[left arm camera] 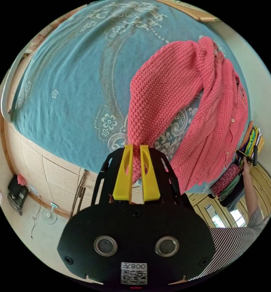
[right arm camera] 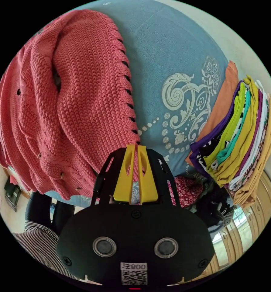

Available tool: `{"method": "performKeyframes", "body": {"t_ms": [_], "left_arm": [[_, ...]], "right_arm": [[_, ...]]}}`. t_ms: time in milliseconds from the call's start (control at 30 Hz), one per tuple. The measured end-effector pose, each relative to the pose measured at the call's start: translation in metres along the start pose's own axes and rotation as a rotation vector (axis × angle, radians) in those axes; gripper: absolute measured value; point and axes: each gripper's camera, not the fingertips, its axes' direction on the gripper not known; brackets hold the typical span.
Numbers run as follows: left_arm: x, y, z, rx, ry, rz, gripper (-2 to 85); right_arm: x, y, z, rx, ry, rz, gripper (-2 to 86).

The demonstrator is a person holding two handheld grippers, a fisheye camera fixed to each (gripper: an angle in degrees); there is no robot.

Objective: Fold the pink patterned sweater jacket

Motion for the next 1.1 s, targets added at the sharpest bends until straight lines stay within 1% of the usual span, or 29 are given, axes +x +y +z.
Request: {"method": "performKeyframes", "body": {"t_ms": [33,133,200,267,300,400,467,533,667,800,867,933,1000,1100], "left_arm": [[-0.003,0.0,-0.007,0.023,-0.005,0.001,4.0],[-0.027,0.0,-0.051,0.169,-0.091,-0.04,4.0],[-0.051,-0.002,-0.084,0.29,-0.174,-0.118,4.3],[-0.066,-0.007,-0.096,0.357,-0.184,-0.165,5.0],[-0.073,-0.013,-0.096,0.378,-0.151,-0.185,5.6],[-0.076,-0.022,-0.075,0.435,-0.054,-0.214,6.7],[-0.067,-0.026,-0.05,0.426,0.012,-0.179,7.3],[-0.052,-0.031,-0.02,0.384,0.067,-0.119,7.8],[-0.007,-0.058,0.039,0.274,0.172,0.042,8.6],[0.03,-0.101,0.058,0.267,0.163,0.168,9.4],[0.037,-0.12,0.06,0.292,0.157,0.191,9.5],[0.038,-0.137,0.063,0.329,0.162,0.175,9.6],[0.035,-0.162,0.072,0.36,0.205,0.135,9.6],[0.035,-0.188,0.095,0.335,0.24,0.093,9.2]], "right_arm": [[0.006,-0.002,-0.009,0.018,0.011,-0.012,0.9],[0.037,-0.003,-0.044,0.105,0.116,0.013,0.4],[0.063,-0.007,-0.066,0.152,0.153,0.07,0.2],[0.096,-0.016,-0.091,0.215,0.222,0.202,0.1],[0.102,-0.019,-0.095,0.225,0.223,0.219,0.1],[0.117,-0.035,-0.098,0.257,0.07,0.254,0.1],[0.102,-0.043,-0.091,0.336,-0.064,0.209,0.2],[0.078,-0.052,-0.079,0.375,-0.141,0.143,0.5],[0.018,-0.095,-0.045,0.379,-0.269,0.003,3.7],[-0.023,-0.138,-0.031,0.375,-0.252,-0.104,7.0],[-0.037,-0.162,-0.031,0.416,-0.227,-0.132,7.6],[-0.044,-0.179,-0.031,0.448,-0.225,-0.14,7.8],[-0.053,-0.195,-0.028,0.46,-0.222,-0.152,8.0],[-0.076,-0.223,-0.005,0.399,-0.167,-0.202,7.9]]}}
